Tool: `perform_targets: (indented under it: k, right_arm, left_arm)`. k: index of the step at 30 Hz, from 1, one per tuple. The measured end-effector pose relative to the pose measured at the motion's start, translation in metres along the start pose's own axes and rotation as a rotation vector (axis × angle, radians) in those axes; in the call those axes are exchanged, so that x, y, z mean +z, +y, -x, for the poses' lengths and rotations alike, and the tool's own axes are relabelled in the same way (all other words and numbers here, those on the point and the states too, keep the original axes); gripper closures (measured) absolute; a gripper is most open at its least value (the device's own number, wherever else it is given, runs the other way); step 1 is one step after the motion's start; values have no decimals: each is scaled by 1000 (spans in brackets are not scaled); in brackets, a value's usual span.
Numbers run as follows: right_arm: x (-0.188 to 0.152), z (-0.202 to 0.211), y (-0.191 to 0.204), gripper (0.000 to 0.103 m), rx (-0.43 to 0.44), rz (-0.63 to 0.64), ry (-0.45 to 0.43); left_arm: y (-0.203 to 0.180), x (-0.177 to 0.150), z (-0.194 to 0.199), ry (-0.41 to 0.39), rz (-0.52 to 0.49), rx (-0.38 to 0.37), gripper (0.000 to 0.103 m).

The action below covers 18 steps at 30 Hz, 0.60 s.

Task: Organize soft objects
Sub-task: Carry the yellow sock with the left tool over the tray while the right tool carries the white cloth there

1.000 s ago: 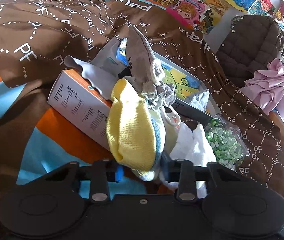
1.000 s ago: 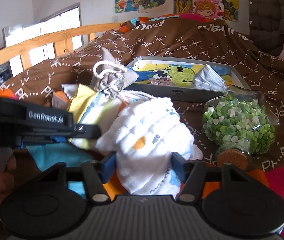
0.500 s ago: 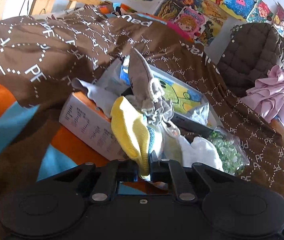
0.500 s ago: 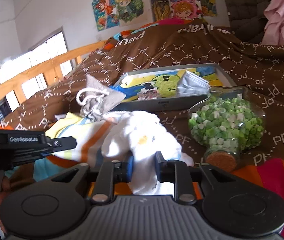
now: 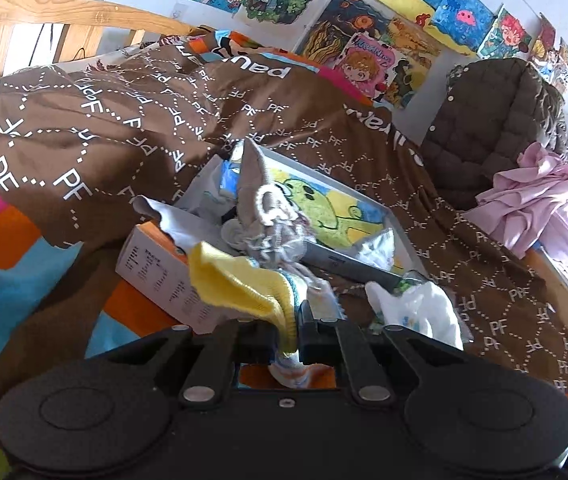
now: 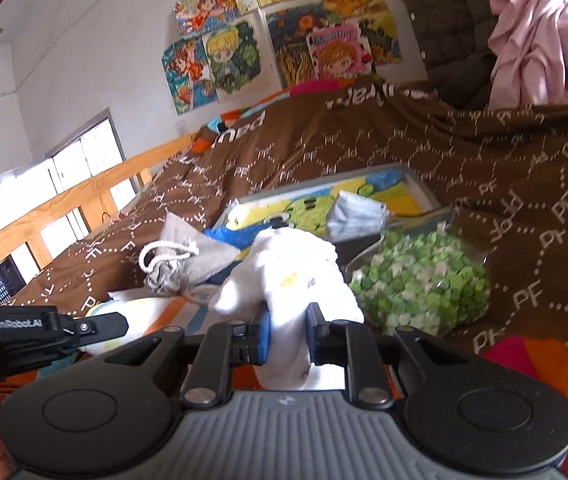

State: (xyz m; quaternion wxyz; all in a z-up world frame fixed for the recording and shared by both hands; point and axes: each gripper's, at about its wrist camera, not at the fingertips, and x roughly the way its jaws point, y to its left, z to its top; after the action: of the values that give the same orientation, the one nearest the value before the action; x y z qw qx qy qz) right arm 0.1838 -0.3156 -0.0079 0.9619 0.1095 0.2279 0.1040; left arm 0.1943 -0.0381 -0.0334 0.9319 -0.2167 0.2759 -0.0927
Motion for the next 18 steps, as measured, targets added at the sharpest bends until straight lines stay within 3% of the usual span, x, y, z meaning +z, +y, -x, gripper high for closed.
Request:
perform_targets:
  k: [6, 11, 18]
  right_arm:
    - [4, 9, 3, 83, 11, 17, -62]
    - [10, 17, 0, 83, 14, 1, -108]
    - [18, 27, 5, 83, 25, 48, -176]
  left_arm:
    - [-25, 7, 21, -18, -35, -26, 94]
    - [-46, 27, 44, -79, -33, -73, 94]
    - [-67, 54, 51, -106, -71, -103, 94]
